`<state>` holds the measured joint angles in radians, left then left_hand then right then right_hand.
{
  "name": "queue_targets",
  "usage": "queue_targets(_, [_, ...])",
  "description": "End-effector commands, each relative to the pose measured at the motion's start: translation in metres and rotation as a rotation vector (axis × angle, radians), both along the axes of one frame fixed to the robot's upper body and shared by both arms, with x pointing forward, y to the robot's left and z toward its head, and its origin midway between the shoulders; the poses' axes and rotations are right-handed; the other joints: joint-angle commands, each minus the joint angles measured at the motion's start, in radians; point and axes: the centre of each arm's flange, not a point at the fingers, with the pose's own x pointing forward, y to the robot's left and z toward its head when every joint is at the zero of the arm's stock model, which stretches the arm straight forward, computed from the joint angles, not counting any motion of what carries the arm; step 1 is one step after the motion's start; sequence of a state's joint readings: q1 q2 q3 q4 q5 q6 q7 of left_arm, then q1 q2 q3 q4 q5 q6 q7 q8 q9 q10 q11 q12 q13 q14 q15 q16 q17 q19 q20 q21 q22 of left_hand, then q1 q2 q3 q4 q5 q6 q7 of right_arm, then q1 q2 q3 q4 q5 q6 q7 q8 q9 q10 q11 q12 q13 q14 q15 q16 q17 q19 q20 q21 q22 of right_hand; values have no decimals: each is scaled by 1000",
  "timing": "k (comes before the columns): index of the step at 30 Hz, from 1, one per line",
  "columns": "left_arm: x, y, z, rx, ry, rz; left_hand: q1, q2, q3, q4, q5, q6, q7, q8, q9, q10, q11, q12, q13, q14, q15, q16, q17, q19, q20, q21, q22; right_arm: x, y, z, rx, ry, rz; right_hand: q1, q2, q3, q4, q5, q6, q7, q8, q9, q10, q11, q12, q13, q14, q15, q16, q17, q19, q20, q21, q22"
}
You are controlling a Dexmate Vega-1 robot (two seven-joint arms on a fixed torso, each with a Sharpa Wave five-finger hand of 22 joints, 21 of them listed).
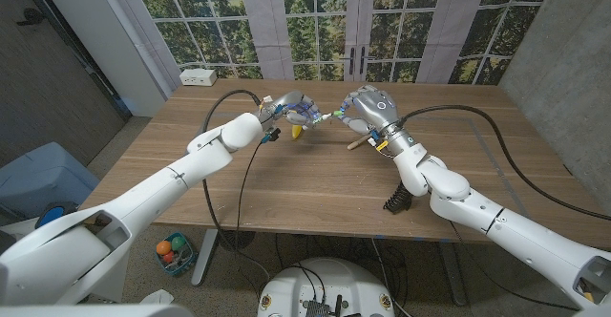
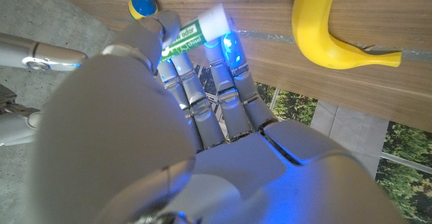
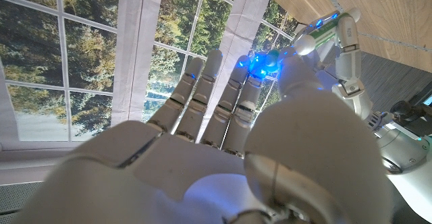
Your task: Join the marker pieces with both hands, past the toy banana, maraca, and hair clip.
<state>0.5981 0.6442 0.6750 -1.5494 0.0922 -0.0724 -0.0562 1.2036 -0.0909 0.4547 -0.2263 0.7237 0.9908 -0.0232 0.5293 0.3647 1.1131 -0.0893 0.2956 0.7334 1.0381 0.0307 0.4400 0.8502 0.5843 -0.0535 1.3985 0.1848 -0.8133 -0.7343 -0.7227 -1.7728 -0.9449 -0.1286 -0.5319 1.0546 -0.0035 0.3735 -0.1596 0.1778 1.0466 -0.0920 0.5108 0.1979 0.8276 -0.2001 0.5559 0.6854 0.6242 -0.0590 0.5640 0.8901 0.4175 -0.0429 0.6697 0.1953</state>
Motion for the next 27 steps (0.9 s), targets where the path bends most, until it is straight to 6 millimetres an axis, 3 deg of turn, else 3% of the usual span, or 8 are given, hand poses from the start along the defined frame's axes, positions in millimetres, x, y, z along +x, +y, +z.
queue_targets(1, [3,-3,-2,4,15,-11,-10,21,83,74,7,9,0,2,28,110,-94,-7,14,211,-266,-2,4,-6,-113,9,0,4,6,2,-8,-8,17,44,51,-6,-1,6,41,-35,4,2,6,-2,8,9,5,-167,2,6,-4,-20,8,1])
queue_targets(27, [3,-11,-1,5,8,-24,-12,19,91,74,5,13,1,-2,27,113,-92,-18,25,216,-266,-15,9,-10,-112,16,0,8,6,4,3,-5,43,44,51,-9,1,8,47,-37,-2,1,-1,-2,27,41,6,-166,-12,20,-8,-19,17,0])
